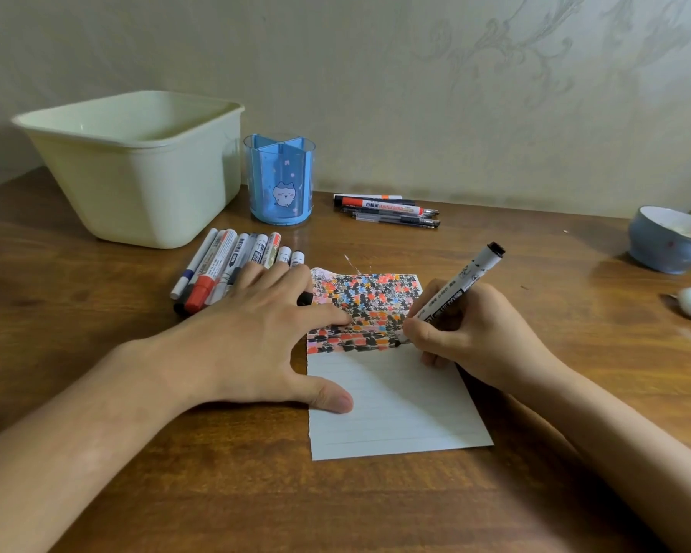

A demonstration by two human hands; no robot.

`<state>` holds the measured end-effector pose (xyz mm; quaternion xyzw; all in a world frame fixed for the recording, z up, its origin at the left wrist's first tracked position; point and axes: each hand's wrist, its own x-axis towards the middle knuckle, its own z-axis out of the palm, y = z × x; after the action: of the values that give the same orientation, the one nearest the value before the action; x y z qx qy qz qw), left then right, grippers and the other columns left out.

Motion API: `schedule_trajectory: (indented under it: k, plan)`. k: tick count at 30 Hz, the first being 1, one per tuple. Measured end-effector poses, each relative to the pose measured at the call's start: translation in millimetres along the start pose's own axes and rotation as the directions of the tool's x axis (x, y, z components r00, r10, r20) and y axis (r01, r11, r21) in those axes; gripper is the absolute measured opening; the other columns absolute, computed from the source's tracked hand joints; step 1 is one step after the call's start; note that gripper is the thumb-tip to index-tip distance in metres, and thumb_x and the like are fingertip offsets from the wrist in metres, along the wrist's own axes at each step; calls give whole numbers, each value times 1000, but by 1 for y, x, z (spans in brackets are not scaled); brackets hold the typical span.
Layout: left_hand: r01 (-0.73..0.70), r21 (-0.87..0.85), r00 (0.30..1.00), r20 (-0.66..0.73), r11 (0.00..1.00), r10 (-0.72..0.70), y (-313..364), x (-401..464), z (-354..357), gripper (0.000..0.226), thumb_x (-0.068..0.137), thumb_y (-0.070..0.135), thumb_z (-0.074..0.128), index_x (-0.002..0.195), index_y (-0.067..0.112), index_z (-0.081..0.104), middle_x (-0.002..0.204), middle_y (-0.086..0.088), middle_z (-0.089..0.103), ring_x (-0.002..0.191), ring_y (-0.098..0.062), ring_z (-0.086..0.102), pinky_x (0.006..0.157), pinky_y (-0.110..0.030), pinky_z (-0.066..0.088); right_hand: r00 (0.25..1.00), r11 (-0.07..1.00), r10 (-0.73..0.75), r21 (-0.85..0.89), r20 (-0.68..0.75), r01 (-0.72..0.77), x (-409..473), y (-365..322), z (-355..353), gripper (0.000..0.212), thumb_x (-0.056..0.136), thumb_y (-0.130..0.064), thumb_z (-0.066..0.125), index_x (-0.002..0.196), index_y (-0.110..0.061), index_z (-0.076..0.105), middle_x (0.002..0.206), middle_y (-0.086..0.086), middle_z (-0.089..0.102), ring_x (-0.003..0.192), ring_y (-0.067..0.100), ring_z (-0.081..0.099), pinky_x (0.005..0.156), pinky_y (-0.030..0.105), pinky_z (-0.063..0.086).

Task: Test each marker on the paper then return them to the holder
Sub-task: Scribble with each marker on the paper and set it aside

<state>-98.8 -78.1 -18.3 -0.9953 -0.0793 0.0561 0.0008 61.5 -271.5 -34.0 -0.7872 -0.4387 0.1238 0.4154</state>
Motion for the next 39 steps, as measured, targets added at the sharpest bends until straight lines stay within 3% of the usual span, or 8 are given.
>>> schedule_trajectory:
  k: [9,29,33,39]
  plan:
    - [9,-5,1000,15,1000,-9,0,0,0,98,59,100,31,146,59,14,104,13,14,98,-8,12,91,-31,20,999,999,-33,-8,4,33,-2,-4,1,9,87,-15,74,81,-16,66,66,-7,71,58,9,70,56,20,55]
    - [6,-16,1000,10,1000,-6,-1,-1,1,100,57,101,30,146,58,15,103,14,14,104,-11,16,100,-34,26,1000,1000,-17,-3,-2,17,-4,-7,1,10,87,-15,73,80,-16,66,67,-6,71,59,12,71,57,22,56]
    - [12,-13,1000,11,1000,-12,-1,0,1,101,57,102,30,146,58,15,105,14,14,104,-11,16,99,-34,27,998,999,-47,8,28,47,-4,-8,2,10,86,-15,74,80,-18,66,67,-13,70,61,9,70,57,20,54]
    - [9,-15,1000,12,1000,-8,-1,-1,1,99,58,102,30,146,58,16,106,14,15,105,-11,15,102,-35,27,999,999,-44,-13,-3,44,-4,-8,1,11,86,-15,73,79,-16,65,66,-4,71,59,12,70,57,22,55]
